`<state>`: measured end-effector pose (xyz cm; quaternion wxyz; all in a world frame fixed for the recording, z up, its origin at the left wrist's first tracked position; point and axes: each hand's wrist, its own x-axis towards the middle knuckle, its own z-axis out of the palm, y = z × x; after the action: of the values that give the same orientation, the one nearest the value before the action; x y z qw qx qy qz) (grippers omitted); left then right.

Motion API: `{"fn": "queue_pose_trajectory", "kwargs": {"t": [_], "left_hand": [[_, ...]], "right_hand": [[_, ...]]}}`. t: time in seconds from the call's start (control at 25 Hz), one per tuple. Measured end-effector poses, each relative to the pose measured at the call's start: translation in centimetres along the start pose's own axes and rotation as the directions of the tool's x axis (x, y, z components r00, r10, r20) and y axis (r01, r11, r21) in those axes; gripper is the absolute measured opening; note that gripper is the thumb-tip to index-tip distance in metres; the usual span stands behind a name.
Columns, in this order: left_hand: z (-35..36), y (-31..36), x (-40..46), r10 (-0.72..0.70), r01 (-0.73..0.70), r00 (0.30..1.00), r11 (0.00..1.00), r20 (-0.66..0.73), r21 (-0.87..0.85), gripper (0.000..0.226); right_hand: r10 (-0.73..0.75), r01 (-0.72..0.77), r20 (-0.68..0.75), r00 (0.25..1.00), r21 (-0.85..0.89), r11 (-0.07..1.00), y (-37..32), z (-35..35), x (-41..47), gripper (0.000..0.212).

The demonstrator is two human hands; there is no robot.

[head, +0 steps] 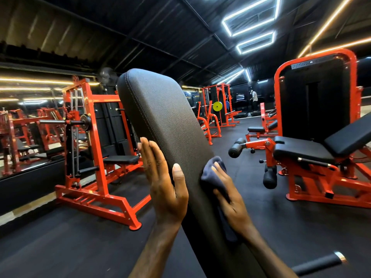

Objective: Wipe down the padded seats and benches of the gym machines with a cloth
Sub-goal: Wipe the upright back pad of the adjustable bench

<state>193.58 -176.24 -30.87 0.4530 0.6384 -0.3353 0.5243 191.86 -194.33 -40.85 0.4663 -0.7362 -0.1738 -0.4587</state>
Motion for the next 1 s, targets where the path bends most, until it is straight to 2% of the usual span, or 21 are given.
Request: {"fn": "queue_pose_trajectory", "kwargs": {"t": [0.04,0.16,0.2,0.36,0.4,0.56,0.6,0.72,0.76,0.84,0.92,1.0], "left_hand": [[0.0,0.0,0.0,0.003,-0.003,1.0,1.0,-0.001,-0.007,0.069],[0.0,0.1,-0.2,0.007,-0.007,1.0,1.0,-0.008,-0.004,0.067],[0.0,0.1,-0.5,-0.002,0.002,1.0,1.0,-0.011,-0.004,0.066],[0.3,0.5,-1.5,-0.03,0.03,0.999,1.0,-0.02,-0.008,0.064],[0.3,0.4,-1.6,-0.024,0.024,1.0,1.0,-0.017,-0.01,0.064],[0.1,0.2,-1.5,-0.009,0.009,1.0,1.0,-0.017,0.01,0.065],[0.1,0.2,-1.7,-0.007,0.007,1.0,1.0,-0.018,0.017,0.065],[0.4,0.7,-2.0,-0.033,0.034,0.999,0.999,-0.027,0.013,0.063],[0.4,0.9,-2.2,-0.045,0.045,0.999,0.999,-0.029,0.009,0.063],[0.3,0.8,-2.6,-0.034,0.035,0.999,0.999,-0.027,0.013,0.064],[0.2,0.8,-2.6,-0.011,0.011,1.0,0.999,-0.016,0.036,0.066],[0.1,0.8,-2.6,-0.004,0.005,1.0,0.999,-0.012,0.051,0.067]], "right_hand": [[0.023,-0.023,-0.02,1.0,-0.007,1.0,0.4,-0.4,-0.7,0.057],[0.251,-0.249,-0.153,0.956,0.034,0.968,-0.1,0.6,1.8,0.053],[0.274,-0.272,-0.148,0.95,0.037,0.962,-1.0,1.1,2.3,0.053],[0.05,-0.05,-0.02,0.999,0.016,0.999,-1.5,0.6,-2.1,0.06],[0.055,-0.055,-0.031,0.998,0.007,0.998,-1.3,0.2,-2.9,0.059],[0.302,-0.302,-0.153,0.941,0.029,0.953,-2.9,2.0,0.9,0.053],[0.275,-0.274,-0.133,0.952,0.024,0.961,-3.6,2.4,0.9,0.054],[0.051,-0.051,-0.002,0.999,0.02,0.998,-4.0,1.0,-2.6,0.06],[0.046,-0.046,0.005,0.999,0.027,0.999,-3.8,0.4,-4.0,0.061],[0.167,-0.166,-0.083,0.983,0.016,0.986,-3.6,0.9,-4.0,0.055],[0.315,-0.323,-0.168,0.934,-0.023,0.946,-4.9,2.4,-1.8,0.053],[0.288,-0.295,-0.137,0.948,-0.034,0.955,-6.6,3.2,-1.6,0.056]]}}
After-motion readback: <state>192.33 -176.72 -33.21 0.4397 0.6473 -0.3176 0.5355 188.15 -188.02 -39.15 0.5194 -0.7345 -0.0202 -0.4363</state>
